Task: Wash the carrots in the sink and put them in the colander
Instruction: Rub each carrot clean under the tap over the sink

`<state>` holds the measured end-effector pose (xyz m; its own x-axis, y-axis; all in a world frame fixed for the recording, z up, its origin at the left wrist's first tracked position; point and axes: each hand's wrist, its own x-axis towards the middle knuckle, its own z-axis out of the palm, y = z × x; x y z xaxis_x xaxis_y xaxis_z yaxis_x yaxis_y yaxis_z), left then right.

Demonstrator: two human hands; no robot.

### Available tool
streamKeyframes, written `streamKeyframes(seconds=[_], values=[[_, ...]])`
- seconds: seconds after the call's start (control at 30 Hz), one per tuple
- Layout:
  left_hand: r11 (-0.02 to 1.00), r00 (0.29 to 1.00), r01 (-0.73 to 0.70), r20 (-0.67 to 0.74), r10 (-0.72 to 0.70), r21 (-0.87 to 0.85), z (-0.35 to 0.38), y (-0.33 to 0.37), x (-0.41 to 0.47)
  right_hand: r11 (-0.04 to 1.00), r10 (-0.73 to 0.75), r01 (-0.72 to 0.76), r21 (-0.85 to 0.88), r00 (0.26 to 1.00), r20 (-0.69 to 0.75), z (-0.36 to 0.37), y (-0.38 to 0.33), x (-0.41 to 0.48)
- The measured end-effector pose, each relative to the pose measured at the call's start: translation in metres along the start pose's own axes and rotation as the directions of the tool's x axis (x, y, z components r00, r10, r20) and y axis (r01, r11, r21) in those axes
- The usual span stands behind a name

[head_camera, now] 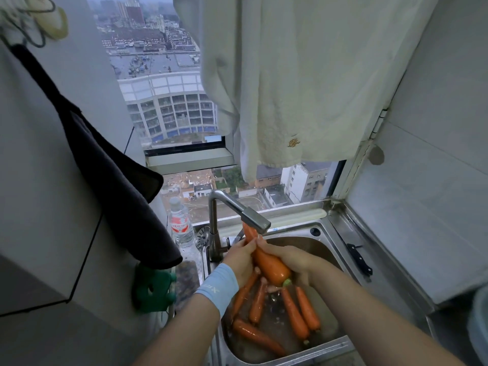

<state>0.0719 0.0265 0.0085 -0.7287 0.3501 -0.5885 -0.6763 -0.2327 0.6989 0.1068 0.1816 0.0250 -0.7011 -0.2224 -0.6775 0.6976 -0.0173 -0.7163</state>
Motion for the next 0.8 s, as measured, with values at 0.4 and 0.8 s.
streamKeyframes(seconds=[0.4, 0.8], values=[[0.987, 0.982, -0.106, -0.169, 0.086, -0.119, -0.001, -0.001, -0.005, 0.993, -0.067, 0.041, -0.109, 0.967, -0.245, 0.036, -0.012, 0.002], [0.996, 0.983, -0.087, -0.163, 0.081, -0.033, -0.003, -0.009, -0.004, 0.989, 0.009, 0.026, 0.146, 0.972, -0.237, 0.053, -0.005, -0.002]])
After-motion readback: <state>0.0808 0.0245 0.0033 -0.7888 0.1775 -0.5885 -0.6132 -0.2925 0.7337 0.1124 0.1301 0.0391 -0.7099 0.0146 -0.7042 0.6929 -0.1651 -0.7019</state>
